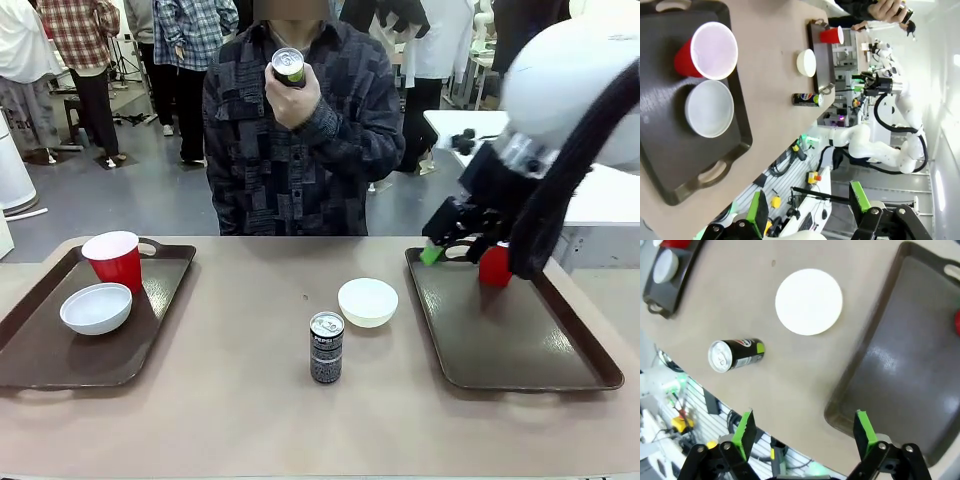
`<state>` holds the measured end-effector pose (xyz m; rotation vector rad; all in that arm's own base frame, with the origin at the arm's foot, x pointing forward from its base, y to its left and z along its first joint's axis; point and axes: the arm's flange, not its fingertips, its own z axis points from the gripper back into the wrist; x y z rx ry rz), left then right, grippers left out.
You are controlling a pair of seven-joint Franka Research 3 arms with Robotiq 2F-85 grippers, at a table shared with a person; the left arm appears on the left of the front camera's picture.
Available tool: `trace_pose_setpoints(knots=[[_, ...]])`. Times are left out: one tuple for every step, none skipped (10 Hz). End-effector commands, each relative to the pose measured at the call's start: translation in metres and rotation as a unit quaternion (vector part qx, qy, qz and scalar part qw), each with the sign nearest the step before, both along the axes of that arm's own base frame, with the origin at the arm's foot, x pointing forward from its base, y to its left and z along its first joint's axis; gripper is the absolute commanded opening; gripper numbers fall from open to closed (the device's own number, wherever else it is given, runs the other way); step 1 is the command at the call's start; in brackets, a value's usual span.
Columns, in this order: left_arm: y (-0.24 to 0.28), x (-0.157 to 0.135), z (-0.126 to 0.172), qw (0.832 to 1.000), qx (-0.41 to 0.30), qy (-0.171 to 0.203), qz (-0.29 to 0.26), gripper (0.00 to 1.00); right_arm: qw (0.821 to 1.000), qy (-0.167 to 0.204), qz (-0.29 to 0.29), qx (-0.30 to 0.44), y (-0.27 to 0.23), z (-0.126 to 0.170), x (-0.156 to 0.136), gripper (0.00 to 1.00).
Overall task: Prepare tableware on both trays.
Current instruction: Pick up a Picnic Bowl from the table and place it on a Handle tray.
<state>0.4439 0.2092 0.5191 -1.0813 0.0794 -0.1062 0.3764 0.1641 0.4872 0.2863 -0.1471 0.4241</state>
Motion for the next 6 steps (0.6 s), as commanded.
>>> trace_pose_setpoints(knots=[[0.0,-0.001,0.003,1.0,-0.002,0.002,-0.001,0.86,0.999,0.002,-0.008,-0.036,0.031,-0.007,0.021,1.0],[0.0,-0.001,0.003,1.0,-0.002,0.002,-0.001,0.86,0.999,-0.007,-0.015,-0.04,0.043,-0.011,0.03,1.0],[0.0,-0.001,0.003,1.0,-0.002,0.002,-0.001,0.86,0.999,-0.017,-0.016,-0.047,0.047,-0.015,0.039,1.0],[0.0,-0.001,0.003,1.0,-0.002,0.002,-0.001,0.86,0.999,-0.017,-0.012,-0.033,0.053,-0.019,0.053,1.0],[0.0,-0.001,0.003,1.0,-0.002,0.002,-0.001,0.86,0.999,-0.013,-0.008,-0.033,0.051,-0.019,0.046,1.0],[0.0,-0.001,0.003,1.0,-0.002,0.002,-0.001,0.86,0.999,0.003,0.009,-0.047,0.035,-0.015,0.005,1.0]])
